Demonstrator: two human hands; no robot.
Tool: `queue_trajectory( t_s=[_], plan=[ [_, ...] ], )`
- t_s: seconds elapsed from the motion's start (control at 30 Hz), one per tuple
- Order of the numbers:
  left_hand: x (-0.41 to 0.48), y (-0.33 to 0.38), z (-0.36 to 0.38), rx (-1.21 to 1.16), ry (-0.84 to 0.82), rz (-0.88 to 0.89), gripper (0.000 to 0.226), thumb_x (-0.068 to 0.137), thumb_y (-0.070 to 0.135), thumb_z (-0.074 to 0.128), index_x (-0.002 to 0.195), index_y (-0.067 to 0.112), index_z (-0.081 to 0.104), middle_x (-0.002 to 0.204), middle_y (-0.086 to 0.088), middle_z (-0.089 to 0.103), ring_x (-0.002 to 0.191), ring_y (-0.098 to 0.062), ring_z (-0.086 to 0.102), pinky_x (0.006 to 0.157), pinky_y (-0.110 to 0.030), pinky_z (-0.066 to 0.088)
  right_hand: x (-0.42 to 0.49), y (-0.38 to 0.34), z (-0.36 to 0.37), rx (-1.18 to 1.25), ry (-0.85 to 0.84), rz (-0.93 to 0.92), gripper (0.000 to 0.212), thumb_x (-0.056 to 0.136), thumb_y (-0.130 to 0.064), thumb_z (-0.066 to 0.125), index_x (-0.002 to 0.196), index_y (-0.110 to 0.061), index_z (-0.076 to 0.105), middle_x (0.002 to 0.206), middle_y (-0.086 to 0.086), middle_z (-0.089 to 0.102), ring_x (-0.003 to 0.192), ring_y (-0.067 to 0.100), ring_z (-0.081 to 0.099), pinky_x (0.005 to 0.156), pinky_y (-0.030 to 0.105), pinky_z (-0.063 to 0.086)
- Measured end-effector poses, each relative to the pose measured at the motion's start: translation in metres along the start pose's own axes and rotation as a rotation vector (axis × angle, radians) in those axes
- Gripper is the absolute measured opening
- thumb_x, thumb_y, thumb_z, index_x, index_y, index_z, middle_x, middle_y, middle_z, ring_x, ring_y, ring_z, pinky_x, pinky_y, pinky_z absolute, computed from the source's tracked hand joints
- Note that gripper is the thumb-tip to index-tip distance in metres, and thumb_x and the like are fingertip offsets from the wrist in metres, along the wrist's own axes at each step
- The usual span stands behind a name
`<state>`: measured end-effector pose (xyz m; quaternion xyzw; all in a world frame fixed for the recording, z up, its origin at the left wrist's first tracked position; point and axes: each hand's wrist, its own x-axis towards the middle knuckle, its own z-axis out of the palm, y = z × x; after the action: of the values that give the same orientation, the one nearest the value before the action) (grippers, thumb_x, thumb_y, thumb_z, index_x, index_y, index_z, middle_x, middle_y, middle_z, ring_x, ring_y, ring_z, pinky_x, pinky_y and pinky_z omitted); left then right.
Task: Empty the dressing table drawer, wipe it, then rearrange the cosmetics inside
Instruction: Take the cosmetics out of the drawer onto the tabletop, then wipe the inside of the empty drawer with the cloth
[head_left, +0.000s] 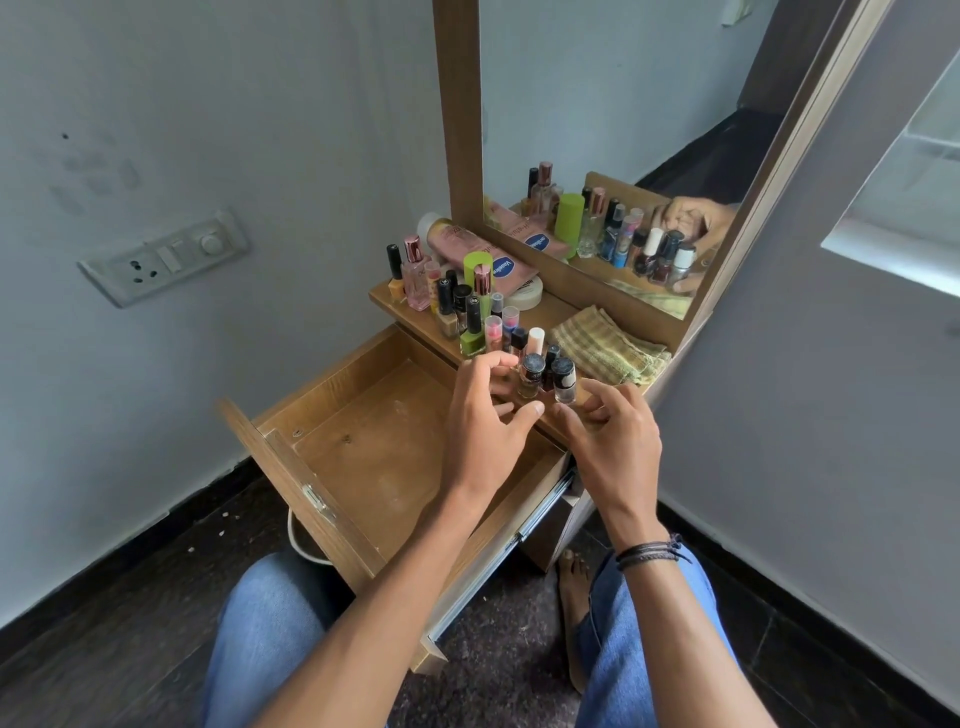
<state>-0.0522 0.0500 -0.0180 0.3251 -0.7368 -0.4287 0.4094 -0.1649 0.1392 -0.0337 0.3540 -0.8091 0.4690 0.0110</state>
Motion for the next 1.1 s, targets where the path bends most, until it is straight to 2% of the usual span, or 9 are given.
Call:
queue_trajectory(
  t_s=[0.13, 0.23, 0.3, 0.4, 0.5, 0.67, 0.87, 1.0, 1.1],
  plan=[
    [-0.012, -0.004, -0.016, 0.049, 0.036, -0.039, 0.047, 0.084, 0.015, 0.079, 0.118, 0.031, 0.052, 0.117, 0.021, 0.048, 0.106, -0.004, 0.059, 0.080, -0.019, 0.057, 0.003, -0.001, -0.018, 0.046, 0.173, -0.119, 0.019, 0.088, -0.009, 0.077, 0.106, -0.013, 0.075, 0.093, -0.007, 0.061, 0.081, 0.015, 0.061, 0.076, 0.035, 0.056],
    [-0.020, -0.010, -0.035, 0.128, 0.069, -0.078, 0.041, 0.087, 0.018, 0.076, 0.118, 0.030, 0.052, 0.118, 0.016, 0.050, 0.105, -0.006, 0.058, 0.080, -0.024, 0.057, 0.018, 0.001, -0.031, -0.078, 0.279, -0.213, 0.016, 0.088, -0.007, 0.072, 0.103, -0.011, 0.076, 0.098, 0.000, 0.063, 0.092, 0.024, 0.055, 0.081, 0.029, 0.045],
    [-0.026, -0.012, -0.048, 0.214, 0.065, -0.100, 0.039, 0.087, 0.020, 0.075, 0.118, 0.030, 0.053, 0.119, 0.013, 0.052, 0.106, -0.007, 0.057, 0.080, -0.025, 0.055, 0.033, 0.004, -0.033, -0.165, 0.179, -0.226, 0.026, 0.088, -0.013, 0.073, 0.114, -0.014, 0.076, 0.113, 0.004, 0.065, 0.106, 0.025, 0.049, 0.092, 0.031, 0.042],
    [-0.037, -0.015, -0.068, 0.384, 0.068, -0.107, 0.035, 0.089, 0.020, 0.073, 0.115, 0.032, 0.053, 0.120, 0.012, 0.054, 0.111, -0.009, 0.052, 0.078, -0.024, 0.046, 0.052, 0.012, -0.029, -0.295, -0.041, -0.260, 0.039, 0.090, -0.028, 0.076, 0.128, -0.021, 0.071, 0.132, 0.002, 0.062, 0.123, 0.029, 0.047, 0.103, 0.048, 0.044],
    [-0.047, -0.023, -0.086, 0.557, 0.140, -0.118, 0.033, 0.087, 0.013, 0.073, 0.111, 0.028, 0.057, 0.121, 0.008, 0.058, 0.111, -0.012, 0.049, 0.077, -0.025, 0.039, 0.064, 0.016, -0.022, -0.380, -0.231, -0.207, 0.048, 0.090, -0.040, 0.073, 0.134, -0.021, 0.068, 0.136, 0.005, 0.063, 0.123, 0.035, 0.053, 0.105, 0.051, 0.044],
    [-0.062, -0.044, -0.114, 0.706, 0.188, -0.195, 0.033, 0.088, -0.002, 0.065, 0.104, 0.026, 0.063, 0.117, 0.006, 0.061, 0.114, -0.020, 0.050, 0.087, -0.036, 0.047, 0.063, 0.022, -0.022, -0.404, -0.183, -0.196, 0.035, 0.094, -0.037, 0.071, 0.126, -0.024, 0.072, 0.131, 0.003, 0.066, 0.111, 0.040, 0.061, 0.096, 0.051, 0.047],
    [-0.069, -0.051, -0.122, 0.742, 0.254, -0.280, 0.056, 0.069, -0.022, 0.058, 0.100, 0.023, 0.068, 0.119, 0.002, 0.060, 0.116, -0.025, 0.044, 0.093, -0.038, 0.041, 0.053, 0.014, -0.039, -0.279, -0.030, -0.065, 0.024, 0.091, -0.016, 0.062, 0.112, -0.019, 0.075, 0.109, 0.009, 0.071, 0.098, 0.042, 0.061, 0.081, 0.045, 0.051],
    [-0.070, -0.051, -0.124, 0.713, 0.257, -0.278, 0.057, 0.066, -0.024, 0.055, 0.099, 0.021, 0.068, 0.121, 0.001, 0.056, 0.117, -0.025, 0.042, 0.089, -0.034, 0.041, 0.027, -0.004, -0.061, -0.014, 0.140, 0.227, 0.028, 0.090, -0.032, 0.065, 0.116, -0.025, 0.075, 0.113, 0.006, 0.074, 0.107, 0.033, 0.066, 0.095, 0.040, 0.050],
    [-0.071, -0.050, -0.124, 0.744, 0.238, -0.284, 0.057, 0.067, -0.023, 0.056, 0.100, 0.022, 0.068, 0.125, 0.001, 0.056, 0.116, -0.025, 0.041, 0.090, -0.034, 0.040, 0.005, -0.018, -0.076, 0.161, 0.227, 0.344, 0.026, 0.088, -0.039, 0.069, 0.109, -0.027, 0.077, 0.099, 0.000, 0.075, 0.098, 0.023, 0.068, 0.090, 0.032, 0.049]
  ],
)
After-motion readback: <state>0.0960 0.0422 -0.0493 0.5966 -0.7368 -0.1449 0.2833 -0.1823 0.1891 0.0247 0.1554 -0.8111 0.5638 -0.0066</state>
